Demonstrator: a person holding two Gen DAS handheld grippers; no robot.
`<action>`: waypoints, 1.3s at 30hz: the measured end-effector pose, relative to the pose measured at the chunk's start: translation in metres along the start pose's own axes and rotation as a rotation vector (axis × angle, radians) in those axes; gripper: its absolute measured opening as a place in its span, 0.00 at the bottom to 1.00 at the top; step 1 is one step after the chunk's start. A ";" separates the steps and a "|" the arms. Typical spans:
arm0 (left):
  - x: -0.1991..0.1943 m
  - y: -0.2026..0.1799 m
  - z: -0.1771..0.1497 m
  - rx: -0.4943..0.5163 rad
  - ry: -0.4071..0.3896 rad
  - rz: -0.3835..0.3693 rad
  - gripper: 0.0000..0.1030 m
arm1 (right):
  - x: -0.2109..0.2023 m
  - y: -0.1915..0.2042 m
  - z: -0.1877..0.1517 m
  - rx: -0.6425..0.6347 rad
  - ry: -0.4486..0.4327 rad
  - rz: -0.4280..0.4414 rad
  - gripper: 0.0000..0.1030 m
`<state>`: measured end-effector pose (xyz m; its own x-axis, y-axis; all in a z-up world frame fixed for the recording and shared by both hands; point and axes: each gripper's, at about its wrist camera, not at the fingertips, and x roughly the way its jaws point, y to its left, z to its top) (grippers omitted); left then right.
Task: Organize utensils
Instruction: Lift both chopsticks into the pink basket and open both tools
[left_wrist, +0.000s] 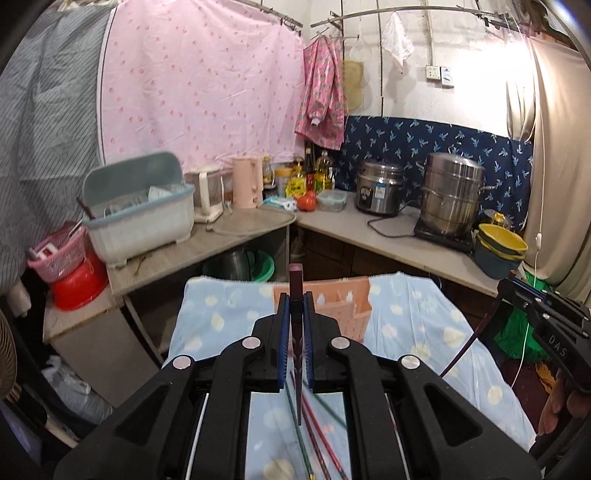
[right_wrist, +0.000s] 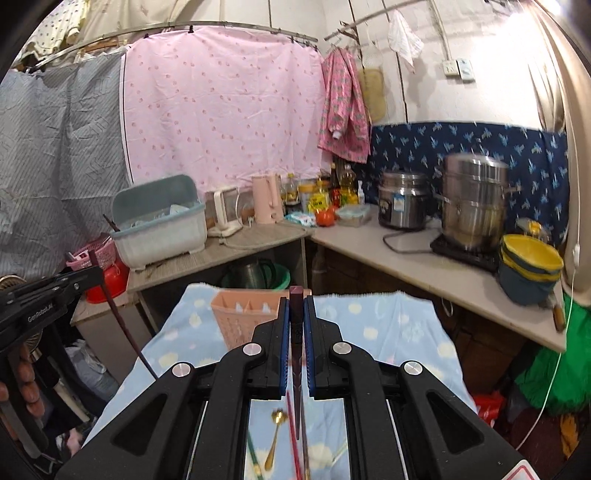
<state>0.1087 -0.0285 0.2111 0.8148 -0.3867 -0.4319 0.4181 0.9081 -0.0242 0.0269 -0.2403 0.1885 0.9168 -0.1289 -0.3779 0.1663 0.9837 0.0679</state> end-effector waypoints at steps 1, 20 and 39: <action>0.005 0.000 0.009 0.002 -0.007 0.003 0.06 | 0.006 0.001 0.010 -0.003 -0.012 0.002 0.07; 0.149 -0.001 0.091 -0.002 -0.056 0.023 0.06 | 0.149 0.002 0.083 0.044 -0.103 0.041 0.07; 0.202 0.030 0.019 -0.068 -0.002 0.114 0.65 | 0.193 -0.020 0.004 0.081 0.001 -0.060 0.52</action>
<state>0.2936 -0.0828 0.1402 0.8565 -0.2805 -0.4332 0.2943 0.9550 -0.0364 0.2020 -0.2855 0.1176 0.9039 -0.1875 -0.3844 0.2500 0.9609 0.1192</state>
